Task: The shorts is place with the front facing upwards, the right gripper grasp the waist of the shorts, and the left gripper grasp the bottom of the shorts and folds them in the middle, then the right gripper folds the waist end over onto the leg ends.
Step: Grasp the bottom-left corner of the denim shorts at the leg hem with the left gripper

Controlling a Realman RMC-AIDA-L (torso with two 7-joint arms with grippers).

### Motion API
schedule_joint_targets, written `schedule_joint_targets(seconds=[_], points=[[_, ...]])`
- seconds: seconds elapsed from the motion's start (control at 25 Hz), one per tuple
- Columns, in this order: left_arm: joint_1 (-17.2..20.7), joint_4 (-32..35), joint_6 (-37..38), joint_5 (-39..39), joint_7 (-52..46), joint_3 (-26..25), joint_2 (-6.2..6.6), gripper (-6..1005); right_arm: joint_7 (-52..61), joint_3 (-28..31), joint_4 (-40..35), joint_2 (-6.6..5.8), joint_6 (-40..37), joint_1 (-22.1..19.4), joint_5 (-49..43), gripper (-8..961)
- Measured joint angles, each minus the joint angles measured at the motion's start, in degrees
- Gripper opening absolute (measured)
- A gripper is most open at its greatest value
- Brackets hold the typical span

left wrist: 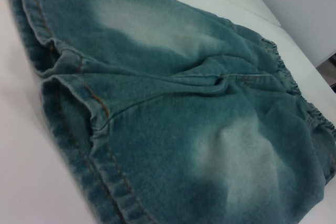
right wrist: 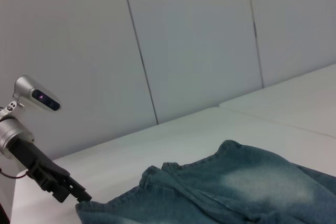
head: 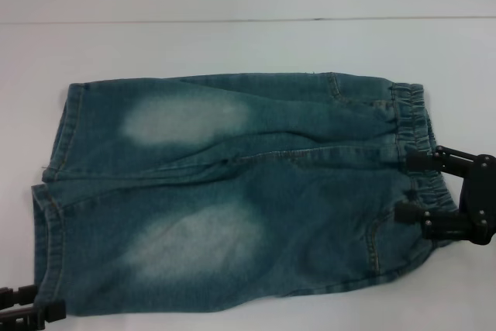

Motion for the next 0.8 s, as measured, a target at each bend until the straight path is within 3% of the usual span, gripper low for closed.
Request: schedule_joint_targets(seconds=[0.8], points=[[-1.0,0.4,-0.1,1.9,-0.7,0.7,-0.04,853,0.1,0.0,0.1,0.17,0.3,-0.2,-0.1,918]])
